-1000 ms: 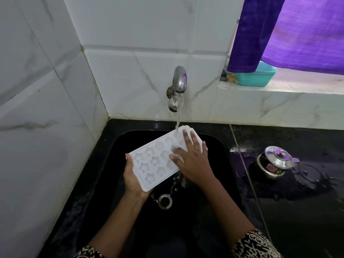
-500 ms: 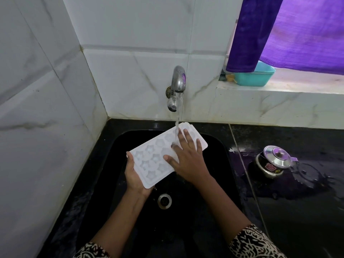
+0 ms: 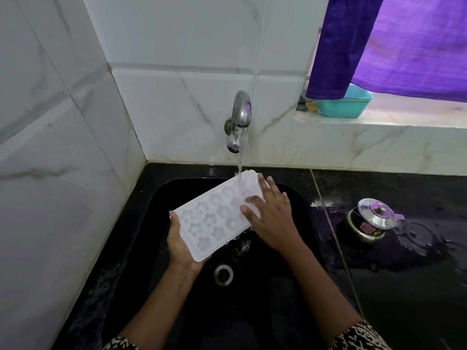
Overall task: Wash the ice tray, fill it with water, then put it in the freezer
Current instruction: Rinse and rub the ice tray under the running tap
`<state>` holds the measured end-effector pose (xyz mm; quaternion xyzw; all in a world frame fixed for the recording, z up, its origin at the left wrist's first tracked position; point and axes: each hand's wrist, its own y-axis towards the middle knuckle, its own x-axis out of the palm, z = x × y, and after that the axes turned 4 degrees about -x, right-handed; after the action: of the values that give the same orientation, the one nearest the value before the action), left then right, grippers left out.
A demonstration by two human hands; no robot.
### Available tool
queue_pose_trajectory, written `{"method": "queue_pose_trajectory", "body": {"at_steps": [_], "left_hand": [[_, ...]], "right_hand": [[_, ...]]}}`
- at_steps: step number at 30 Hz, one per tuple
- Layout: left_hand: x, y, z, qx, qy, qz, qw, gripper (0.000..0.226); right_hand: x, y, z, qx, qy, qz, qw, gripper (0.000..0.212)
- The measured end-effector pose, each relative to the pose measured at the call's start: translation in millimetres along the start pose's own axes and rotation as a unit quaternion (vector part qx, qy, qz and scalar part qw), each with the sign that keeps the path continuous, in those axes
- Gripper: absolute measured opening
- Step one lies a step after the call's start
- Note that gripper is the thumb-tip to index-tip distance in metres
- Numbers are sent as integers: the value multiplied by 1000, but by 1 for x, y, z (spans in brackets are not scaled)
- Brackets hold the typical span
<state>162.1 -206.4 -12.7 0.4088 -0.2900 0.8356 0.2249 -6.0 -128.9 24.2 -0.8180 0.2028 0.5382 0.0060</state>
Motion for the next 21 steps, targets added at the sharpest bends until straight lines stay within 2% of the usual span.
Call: {"method": "queue_pose_trajectory", "body": {"at_steps": [2,5,10,13,17,21], "left_hand": [[1,1,0,13,7,12,1000,76],[6,2,1,20,3,20,1000,75],[10,3,4,23,4,16,1000,77],[9,2,4,23,2,16,1000,77],[1,3,11,28,0,21,999,78],[1,1,8,29,-2,23,999,78]], "right_hand": [[-3,-3,6,23,7,35,999,72],[-2,-8,8,14,-4,44,999,65],[8,-8,1,-25,-36,-28,999,66],[12,-1,-7,-8,-53,-23,998,68],[16,1,-9,-58,-82,-77,992,71],[14,6,-10,-36,-66,-19,997,66]]}}
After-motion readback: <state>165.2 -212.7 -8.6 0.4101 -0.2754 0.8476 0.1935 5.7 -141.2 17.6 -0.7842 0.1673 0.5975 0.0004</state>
